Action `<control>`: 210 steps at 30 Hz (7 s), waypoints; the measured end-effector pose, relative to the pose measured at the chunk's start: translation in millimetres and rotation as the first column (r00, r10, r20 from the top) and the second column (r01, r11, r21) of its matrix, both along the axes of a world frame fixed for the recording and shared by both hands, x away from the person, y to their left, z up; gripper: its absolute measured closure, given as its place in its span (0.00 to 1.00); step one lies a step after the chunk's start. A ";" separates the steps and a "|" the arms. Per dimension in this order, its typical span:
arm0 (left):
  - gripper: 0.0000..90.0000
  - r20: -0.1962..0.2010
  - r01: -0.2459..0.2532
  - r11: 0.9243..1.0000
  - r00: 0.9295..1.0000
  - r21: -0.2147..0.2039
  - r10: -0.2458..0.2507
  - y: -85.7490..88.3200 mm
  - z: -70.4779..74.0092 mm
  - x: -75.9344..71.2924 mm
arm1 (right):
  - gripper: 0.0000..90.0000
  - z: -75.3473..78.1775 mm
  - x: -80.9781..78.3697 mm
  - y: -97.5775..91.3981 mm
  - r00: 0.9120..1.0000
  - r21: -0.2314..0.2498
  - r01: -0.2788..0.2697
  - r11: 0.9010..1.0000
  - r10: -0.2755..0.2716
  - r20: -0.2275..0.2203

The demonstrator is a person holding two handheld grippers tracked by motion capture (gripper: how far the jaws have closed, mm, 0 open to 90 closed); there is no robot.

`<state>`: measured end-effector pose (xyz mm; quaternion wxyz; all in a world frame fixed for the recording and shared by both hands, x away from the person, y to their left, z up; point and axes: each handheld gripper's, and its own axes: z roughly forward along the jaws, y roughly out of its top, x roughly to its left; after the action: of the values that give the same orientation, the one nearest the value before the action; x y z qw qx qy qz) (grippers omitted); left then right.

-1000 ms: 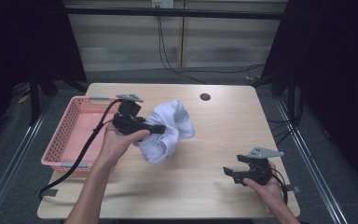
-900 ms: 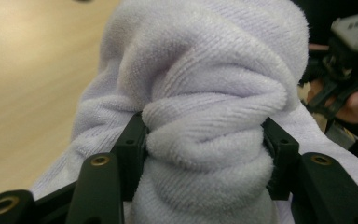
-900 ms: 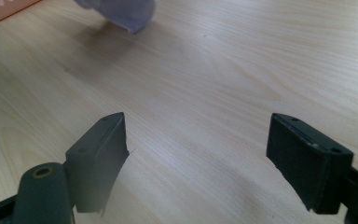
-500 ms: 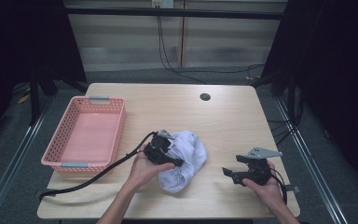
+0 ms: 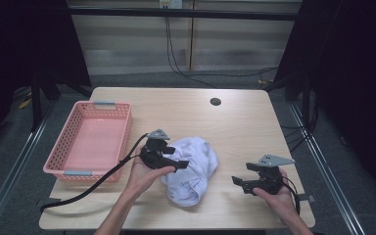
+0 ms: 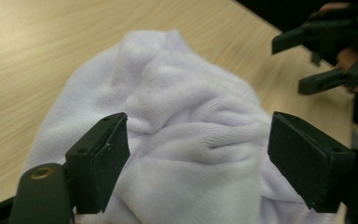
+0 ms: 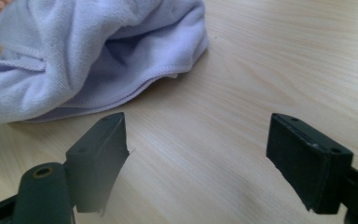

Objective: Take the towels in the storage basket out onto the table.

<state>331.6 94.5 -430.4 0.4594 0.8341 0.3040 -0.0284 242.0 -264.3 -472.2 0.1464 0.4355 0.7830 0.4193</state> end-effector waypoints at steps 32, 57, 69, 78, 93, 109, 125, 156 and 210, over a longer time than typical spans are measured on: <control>0.51 -0.029 -0.021 0.995 0.999 0.101 0.024 26.6 -54.3 -60.2 | 0.52 17.9 48.8 158.4 0.919 0.032 -0.394 0.918 0.394 0.010; 0.98 0.032 -0.055 0.998 0.998 0.015 0.054 28.4 -30.7 -58.5 | 0.97 45.6 55.3 55.0 0.993 0.110 -0.070 0.991 0.058 0.105; 0.98 0.142 -0.197 0.975 0.967 -0.103 0.210 92.5 22.4 -61.3 | 0.97 77.0 44.2 -32.3 0.973 0.141 0.122 0.982 -0.146 0.178; 0.93 0.076 -0.251 0.967 0.964 -0.049 0.254 113.1 -9.3 -60.9 | 0.96 55.5 43.7 -74.1 0.959 0.114 0.238 0.964 -0.252 0.127; 0.56 0.051 -0.080 0.997 0.996 0.006 0.080 36.2 -31.9 -20.7 | 0.52 38.0 65.7 4.8 0.996 0.082 -0.009 0.997 0.002 0.084; 0.95 -0.025 -0.053 0.998 0.998 -0.015 0.053 29.7 -41.5 -15.1 | 0.89 8.7 98.3 70.3 0.989 0.046 -0.149 0.988 0.148 0.023; 0.96 0.143 -0.155 0.961 0.971 -0.229 0.191 83.6 58.4 -42.4 | 0.94 140.8 137.4 -22.8 0.969 0.207 0.085 0.975 -0.129 0.211; 0.63 -0.047 -0.041 0.996 0.998 0.084 0.045 76.2 -53.2 -46.5 | 0.53 33.8 68.0 50.1 0.986 0.122 -0.165 0.979 0.165 0.011; 0.63 0.006 -0.130 0.991 0.991 -0.021 0.131 80.3 -35.8 -48.9 | 0.90 -19.2 46.7 -31.1 0.995 -0.111 0.007 0.994 -0.017 -0.096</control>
<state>282.7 174.7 -466.2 0.4701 0.8077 0.3558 0.0018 288.7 -295.3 -491.4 0.1346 0.4513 0.8086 0.3528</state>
